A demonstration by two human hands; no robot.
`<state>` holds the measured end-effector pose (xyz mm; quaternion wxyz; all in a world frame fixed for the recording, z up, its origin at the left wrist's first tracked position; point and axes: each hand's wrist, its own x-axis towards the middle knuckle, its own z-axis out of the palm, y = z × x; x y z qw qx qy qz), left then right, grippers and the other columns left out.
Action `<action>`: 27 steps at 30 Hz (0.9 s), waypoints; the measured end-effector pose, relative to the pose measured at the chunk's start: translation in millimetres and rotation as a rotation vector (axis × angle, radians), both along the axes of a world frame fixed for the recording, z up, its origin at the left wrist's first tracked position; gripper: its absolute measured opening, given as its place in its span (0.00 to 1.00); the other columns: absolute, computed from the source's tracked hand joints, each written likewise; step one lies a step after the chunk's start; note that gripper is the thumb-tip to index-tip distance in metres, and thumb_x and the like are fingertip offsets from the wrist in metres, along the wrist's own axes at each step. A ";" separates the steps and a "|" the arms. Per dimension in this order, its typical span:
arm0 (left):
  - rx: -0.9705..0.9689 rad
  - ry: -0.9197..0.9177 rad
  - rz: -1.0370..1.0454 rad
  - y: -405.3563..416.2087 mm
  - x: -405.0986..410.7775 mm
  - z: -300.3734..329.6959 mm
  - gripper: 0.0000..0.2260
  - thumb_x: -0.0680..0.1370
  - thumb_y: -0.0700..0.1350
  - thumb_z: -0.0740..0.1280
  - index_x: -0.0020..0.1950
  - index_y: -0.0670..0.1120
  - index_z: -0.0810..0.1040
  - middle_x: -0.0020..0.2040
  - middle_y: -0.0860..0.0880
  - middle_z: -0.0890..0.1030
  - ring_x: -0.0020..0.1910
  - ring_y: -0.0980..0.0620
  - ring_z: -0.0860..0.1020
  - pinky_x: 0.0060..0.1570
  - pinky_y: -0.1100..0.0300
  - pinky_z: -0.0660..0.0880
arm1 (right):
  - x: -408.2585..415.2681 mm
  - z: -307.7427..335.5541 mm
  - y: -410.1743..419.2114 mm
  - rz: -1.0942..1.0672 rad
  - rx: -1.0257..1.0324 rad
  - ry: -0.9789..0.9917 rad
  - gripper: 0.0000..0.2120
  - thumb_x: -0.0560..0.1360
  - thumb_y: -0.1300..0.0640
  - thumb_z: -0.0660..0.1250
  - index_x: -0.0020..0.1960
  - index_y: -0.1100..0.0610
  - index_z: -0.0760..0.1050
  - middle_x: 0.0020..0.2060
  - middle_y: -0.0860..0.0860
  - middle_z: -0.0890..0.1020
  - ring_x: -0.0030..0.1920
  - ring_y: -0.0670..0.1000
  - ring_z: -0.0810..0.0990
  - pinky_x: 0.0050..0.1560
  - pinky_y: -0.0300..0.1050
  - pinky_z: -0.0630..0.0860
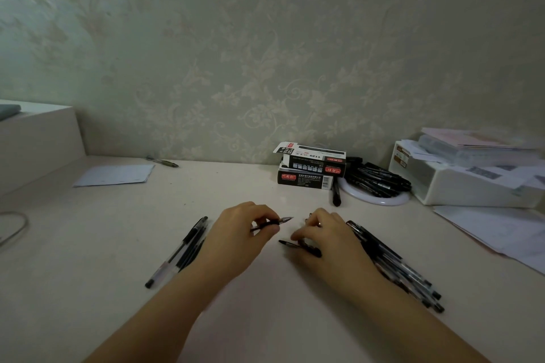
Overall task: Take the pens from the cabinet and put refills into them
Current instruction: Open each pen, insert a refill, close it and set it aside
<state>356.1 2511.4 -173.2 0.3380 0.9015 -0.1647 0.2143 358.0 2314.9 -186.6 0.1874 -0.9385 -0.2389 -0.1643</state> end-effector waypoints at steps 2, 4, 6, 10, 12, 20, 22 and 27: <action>0.013 -0.002 -0.011 0.2 0.1 -0.7 0.05 0.76 0.50 0.69 0.49 0.57 0.83 0.40 0.60 0.78 0.44 0.68 0.74 0.41 0.77 0.68 | -1.2 -2.1 2.9 0.011 -0.041 -0.001 0.10 0.78 0.45 0.65 0.56 0.45 0.80 0.53 0.42 0.71 0.53 0.45 0.66 0.53 0.39 0.67; 0.026 0.002 -0.013 0.4 0.1 -1.1 0.05 0.76 0.49 0.68 0.49 0.57 0.83 0.40 0.60 0.78 0.43 0.69 0.74 0.41 0.78 0.68 | -1.5 -2.0 3.4 0.016 -0.018 -0.014 0.07 0.79 0.50 0.65 0.55 0.47 0.79 0.53 0.42 0.72 0.53 0.45 0.67 0.54 0.41 0.68; 0.037 0.014 -0.009 1.3 0.5 -0.8 0.06 0.76 0.49 0.68 0.50 0.57 0.82 0.40 0.60 0.78 0.42 0.68 0.74 0.40 0.77 0.68 | -0.3 0.4 1.3 -0.005 0.044 -0.030 0.06 0.80 0.54 0.63 0.53 0.49 0.77 0.51 0.42 0.75 0.52 0.46 0.69 0.53 0.42 0.69; 0.071 0.048 -0.030 1.9 0.1 0.9 0.06 0.77 0.50 0.68 0.50 0.59 0.81 0.42 0.59 0.78 0.40 0.64 0.75 0.39 0.75 0.69 | 2.0 7.0 -7.0 -0.054 0.211 -0.028 0.04 0.81 0.54 0.62 0.51 0.48 0.75 0.46 0.40 0.77 0.48 0.44 0.71 0.49 0.41 0.71; 0.093 0.047 -0.051 1.3 -0.4 1.0 0.05 0.76 0.50 0.68 0.50 0.60 0.81 0.42 0.59 0.78 0.40 0.62 0.75 0.39 0.74 0.68 | 1.7 8.0 -7.8 -0.008 0.233 -0.013 0.04 0.80 0.55 0.63 0.50 0.49 0.76 0.45 0.40 0.77 0.48 0.43 0.72 0.50 0.41 0.72; 0.078 0.043 -0.084 -0.4 -1.6 1.0 0.04 0.74 0.52 0.70 0.47 0.58 0.76 0.40 0.62 0.78 0.39 0.62 0.75 0.36 0.71 0.69 | 0.2 8.2 -0.2 0.158 0.262 0.003 0.04 0.79 0.59 0.67 0.51 0.53 0.80 0.44 0.43 0.79 0.46 0.42 0.77 0.47 0.32 0.72; 0.095 0.021 -0.094 -0.9 -2.5 1.7 0.03 0.75 0.51 0.70 0.45 0.57 0.77 0.40 0.61 0.78 0.40 0.62 0.74 0.37 0.71 0.68 | -0.4 8.2 -0.4 0.162 0.295 0.017 0.04 0.78 0.59 0.67 0.51 0.53 0.80 0.44 0.43 0.80 0.46 0.41 0.77 0.47 0.30 0.71; 0.122 -0.010 -0.091 -3.9 -3.7 2.5 0.01 0.75 0.50 0.70 0.44 0.55 0.79 0.40 0.59 0.77 0.39 0.60 0.74 0.38 0.68 0.69 | -2.0 8.6 -4.3 0.138 0.396 0.090 0.05 0.77 0.58 0.69 0.50 0.51 0.83 0.43 0.42 0.83 0.46 0.41 0.80 0.49 0.33 0.75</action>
